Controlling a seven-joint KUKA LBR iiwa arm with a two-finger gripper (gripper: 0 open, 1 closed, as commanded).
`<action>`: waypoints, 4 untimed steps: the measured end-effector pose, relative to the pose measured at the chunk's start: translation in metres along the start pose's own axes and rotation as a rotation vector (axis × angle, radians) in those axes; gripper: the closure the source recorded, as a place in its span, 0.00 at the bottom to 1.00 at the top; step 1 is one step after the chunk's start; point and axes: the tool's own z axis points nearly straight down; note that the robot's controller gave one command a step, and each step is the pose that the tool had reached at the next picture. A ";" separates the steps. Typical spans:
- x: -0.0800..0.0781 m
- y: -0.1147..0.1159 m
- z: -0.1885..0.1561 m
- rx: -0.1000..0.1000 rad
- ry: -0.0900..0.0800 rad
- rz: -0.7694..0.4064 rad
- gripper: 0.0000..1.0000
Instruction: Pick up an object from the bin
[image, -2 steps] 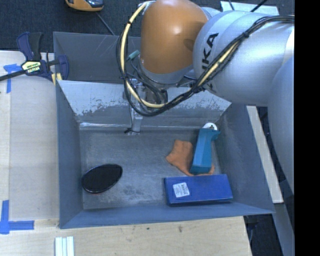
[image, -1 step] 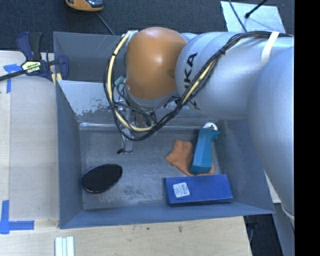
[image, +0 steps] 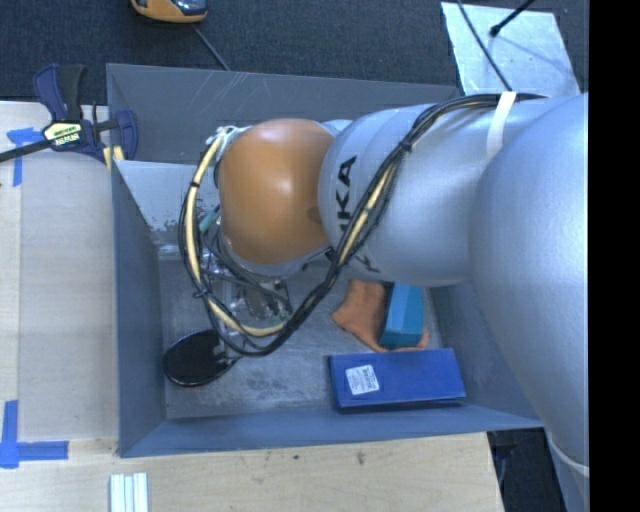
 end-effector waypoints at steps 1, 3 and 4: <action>0.002 -0.003 0.011 0.000 -0.002 -0.294 0.00; 0.001 0.010 0.090 0.003 -0.003 -0.501 1.00; 0.001 0.010 0.090 0.003 -0.003 -0.500 1.00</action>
Offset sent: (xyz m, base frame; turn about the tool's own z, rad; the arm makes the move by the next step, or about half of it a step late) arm -0.0129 0.0003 -0.0922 -0.2192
